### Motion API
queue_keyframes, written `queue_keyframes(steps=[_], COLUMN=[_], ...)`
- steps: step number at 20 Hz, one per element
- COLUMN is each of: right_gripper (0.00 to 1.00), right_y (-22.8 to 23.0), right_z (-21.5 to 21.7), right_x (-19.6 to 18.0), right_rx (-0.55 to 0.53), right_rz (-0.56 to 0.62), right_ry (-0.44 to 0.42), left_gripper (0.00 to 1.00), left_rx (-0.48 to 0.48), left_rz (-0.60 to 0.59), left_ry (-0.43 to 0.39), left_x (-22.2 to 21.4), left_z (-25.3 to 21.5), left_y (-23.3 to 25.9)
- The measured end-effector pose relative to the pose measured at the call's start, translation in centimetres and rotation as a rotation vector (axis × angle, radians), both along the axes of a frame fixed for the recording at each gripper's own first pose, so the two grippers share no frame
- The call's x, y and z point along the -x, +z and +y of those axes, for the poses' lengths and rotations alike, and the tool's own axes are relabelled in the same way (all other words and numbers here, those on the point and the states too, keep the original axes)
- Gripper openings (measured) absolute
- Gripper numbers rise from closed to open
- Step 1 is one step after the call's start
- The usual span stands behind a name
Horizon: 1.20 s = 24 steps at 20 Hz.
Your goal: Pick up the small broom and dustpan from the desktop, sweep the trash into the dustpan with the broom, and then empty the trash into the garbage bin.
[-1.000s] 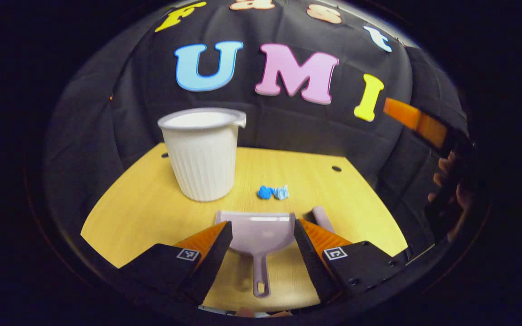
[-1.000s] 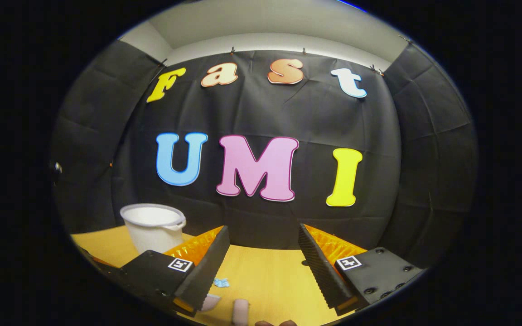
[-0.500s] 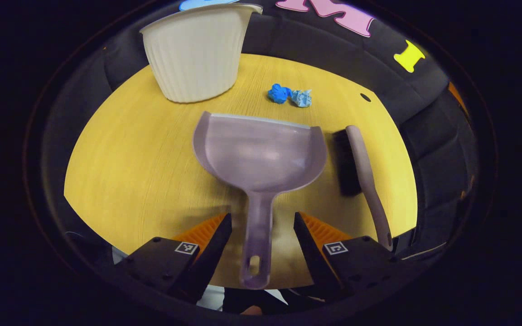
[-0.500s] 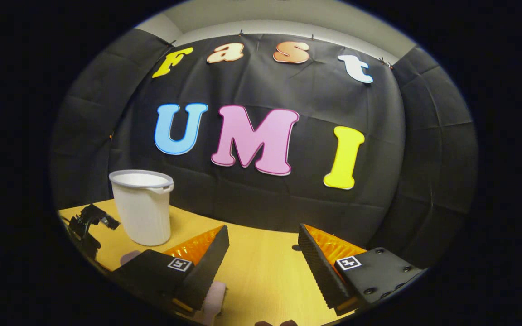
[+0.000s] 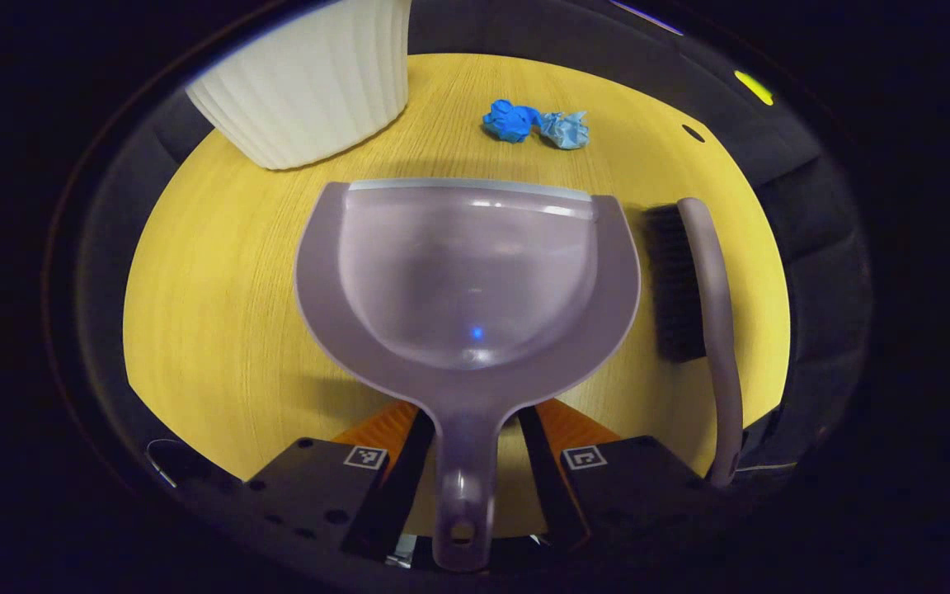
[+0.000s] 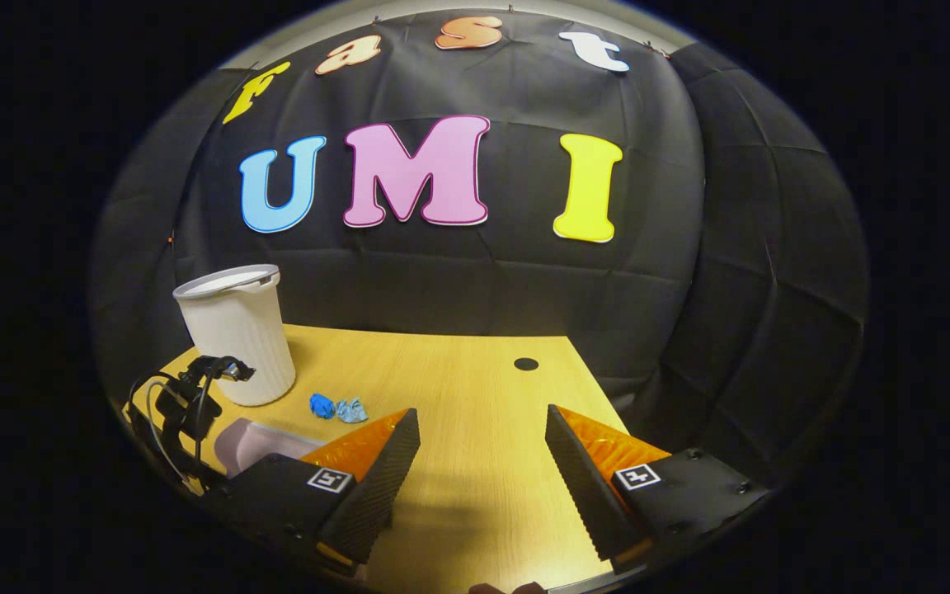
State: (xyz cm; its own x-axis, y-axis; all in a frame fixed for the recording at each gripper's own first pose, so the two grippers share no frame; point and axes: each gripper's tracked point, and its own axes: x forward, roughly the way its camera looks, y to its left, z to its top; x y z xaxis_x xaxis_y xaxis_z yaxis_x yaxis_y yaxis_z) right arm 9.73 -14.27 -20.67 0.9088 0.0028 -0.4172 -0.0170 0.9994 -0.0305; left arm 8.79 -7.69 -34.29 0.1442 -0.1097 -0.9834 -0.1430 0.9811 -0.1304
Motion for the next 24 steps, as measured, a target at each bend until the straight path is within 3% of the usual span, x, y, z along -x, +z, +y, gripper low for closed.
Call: queue_keyframes(steps=[1,3,4,8,10,12,15,17,19,20,21,22,23,24], right_gripper=[0.99,0.99,0.99,0.99,0.99,0.99,0.99,1.0,1.0,0.94,1.0,0.89,0.85,0.88], right_y=[0.0,-1.0,-2.2,-7.5,-9.4,-11.9,-15.5,-17.0,-18.6,-19.0,-19.7,-19.8,-19.8,-19.7], right_z=[0.2,1.2,1.9,5.4,6.9,8.4,8.4,7.9,8.6,8.6,8.3,7.4,6.6,5.7], right_x=[0.0,0.1,0.4,2.9,3.3,5.1,6.2,8.2,10.8,11.4,11.3,10.5,9.2,8.5], right_rx=[-0.01,-0.038,-0.043,-0.06,-0.066,-0.098,0.031,0.076,-0.033,-0.084,-0.092,-0.064,-0.023,0.018], right_rz=[0.007,0.056,0.114,0.376,0.459,0.626,0.782,0.899,1.063,1.106,1.116,1.094,1.053,1.04], right_ry=[0.005,0.028,0.038,0.129,0.148,0.158,0.205,0.193,0.129,0.087,0.038,0.015,0.012,0.016], left_gripper=[0.55,0.33,0.31,0.3,0.31,0.3,0.29,0.3,0.3,0.29,0.29,0.29,0.29,0.29], left_rx=[0.009,0.012,0.023,0.062,0.112,0.142,0.192,0.211,0.227,0.237,0.245,0.249,0.251,0.253], left_rz=[0.01,0.024,0.028,0.008,-0.021,-0.045,-0.075,-0.108,-0.13,-0.139,-0.145,-0.148,-0.151,-0.154], left_ry=[-0.001,0.007,0.004,-0.046,-0.033,-0.034,-0.049,-0.066,-0.076,-0.074,-0.073,-0.076,-0.087,-0.094], left_x=[-0.1,0.1,0.0,0.0,0.0,0.1,0.2,0.1,0.0,0.1,0.0,0.1,0.1,0.2], left_z=[0.1,0.1,0.1,0.0,0.0,0.2,0.3,0.5,0.4,0.4,0.4,0.4,0.4,0.4], left_y=[0.2,0.0,0.1,0.3,0.5,0.6,0.4,0.6,0.6,0.6,0.6,0.5,0.4,0.4])
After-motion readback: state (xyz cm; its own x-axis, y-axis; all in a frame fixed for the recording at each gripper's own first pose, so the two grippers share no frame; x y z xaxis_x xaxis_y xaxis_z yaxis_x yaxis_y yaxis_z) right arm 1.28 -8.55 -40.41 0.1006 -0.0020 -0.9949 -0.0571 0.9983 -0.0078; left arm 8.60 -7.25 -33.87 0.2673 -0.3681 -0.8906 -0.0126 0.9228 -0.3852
